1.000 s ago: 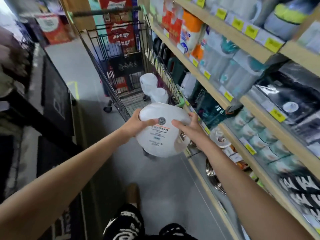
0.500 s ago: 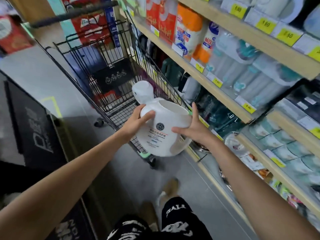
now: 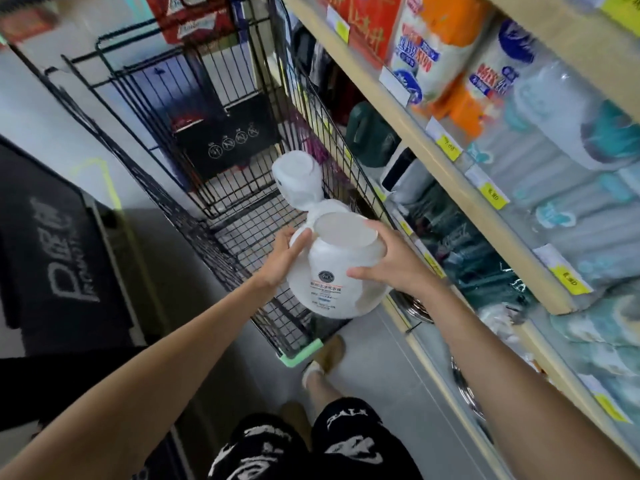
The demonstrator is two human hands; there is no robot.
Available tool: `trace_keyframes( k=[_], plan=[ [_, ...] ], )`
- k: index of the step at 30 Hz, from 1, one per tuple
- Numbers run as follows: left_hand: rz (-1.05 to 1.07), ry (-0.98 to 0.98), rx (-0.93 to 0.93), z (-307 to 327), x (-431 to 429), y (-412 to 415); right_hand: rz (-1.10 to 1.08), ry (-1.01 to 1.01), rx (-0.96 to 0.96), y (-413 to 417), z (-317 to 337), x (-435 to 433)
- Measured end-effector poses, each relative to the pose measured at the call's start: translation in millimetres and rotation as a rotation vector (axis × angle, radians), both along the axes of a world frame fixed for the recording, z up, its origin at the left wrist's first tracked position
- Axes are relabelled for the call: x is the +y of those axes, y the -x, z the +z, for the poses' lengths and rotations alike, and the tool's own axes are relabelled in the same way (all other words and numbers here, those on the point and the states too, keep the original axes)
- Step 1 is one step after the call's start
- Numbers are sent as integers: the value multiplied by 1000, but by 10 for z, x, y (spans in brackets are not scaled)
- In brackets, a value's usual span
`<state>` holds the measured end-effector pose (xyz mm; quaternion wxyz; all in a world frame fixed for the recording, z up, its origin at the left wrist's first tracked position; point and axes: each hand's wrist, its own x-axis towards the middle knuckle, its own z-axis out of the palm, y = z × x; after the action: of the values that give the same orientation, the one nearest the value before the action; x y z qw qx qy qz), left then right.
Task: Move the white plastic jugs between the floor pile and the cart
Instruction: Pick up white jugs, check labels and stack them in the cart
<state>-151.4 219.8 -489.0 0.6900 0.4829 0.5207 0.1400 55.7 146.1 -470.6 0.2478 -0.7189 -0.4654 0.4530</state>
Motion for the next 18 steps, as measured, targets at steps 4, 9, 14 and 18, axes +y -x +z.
trace_keyframes(
  k=[4,9,14,18],
  plan=[
    [77,127,14,-356,181,-39,159,53,-114,-90,-206,344],
    [165,308,41,-730,243,-123,351,98,-248,-92,-497,517],
    [157,376,62,-1096,294,-227,391,197,-272,-185,-862,584],
    [146,356,105,-1404,329,-328,457,278,-362,-243,-1170,649]
  ],
)
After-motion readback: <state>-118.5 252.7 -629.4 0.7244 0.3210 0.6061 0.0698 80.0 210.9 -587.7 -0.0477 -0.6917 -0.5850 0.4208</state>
